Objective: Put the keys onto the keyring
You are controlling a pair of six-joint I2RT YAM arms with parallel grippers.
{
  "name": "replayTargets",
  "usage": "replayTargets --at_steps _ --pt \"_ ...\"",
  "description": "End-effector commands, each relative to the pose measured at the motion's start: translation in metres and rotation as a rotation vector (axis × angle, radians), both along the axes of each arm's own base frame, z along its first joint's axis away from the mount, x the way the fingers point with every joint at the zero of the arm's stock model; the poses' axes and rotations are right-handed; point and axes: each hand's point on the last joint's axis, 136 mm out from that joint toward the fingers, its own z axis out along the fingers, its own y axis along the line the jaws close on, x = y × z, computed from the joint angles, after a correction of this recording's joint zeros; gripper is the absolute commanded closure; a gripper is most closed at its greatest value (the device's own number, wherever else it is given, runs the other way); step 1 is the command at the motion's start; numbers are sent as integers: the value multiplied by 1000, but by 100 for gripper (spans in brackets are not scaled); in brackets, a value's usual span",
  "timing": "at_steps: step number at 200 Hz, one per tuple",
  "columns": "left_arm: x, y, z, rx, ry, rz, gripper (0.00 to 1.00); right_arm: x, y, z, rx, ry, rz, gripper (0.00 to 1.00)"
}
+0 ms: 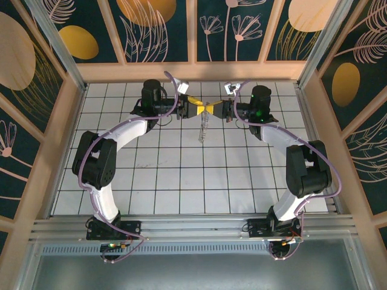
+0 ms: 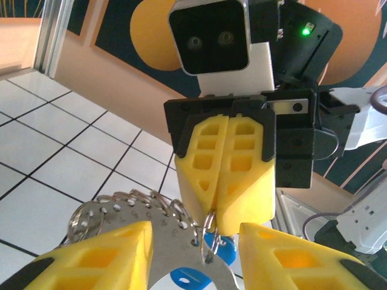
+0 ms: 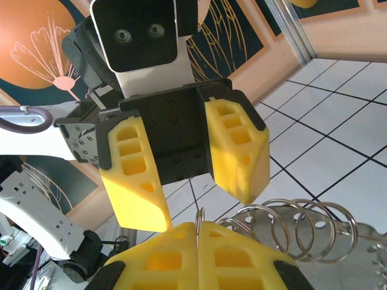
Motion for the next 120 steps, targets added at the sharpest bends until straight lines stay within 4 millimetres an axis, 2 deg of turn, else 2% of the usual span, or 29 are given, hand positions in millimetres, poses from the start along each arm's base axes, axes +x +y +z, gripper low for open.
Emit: replayTargets --at_steps 1,120 --pt "-1 0 14 -40 -30 -39 59 -2 4 21 30 -85 31 100" --pt "-9 -4 5 -42 -5 -80 68 0 6 21 38 -80 19 100"
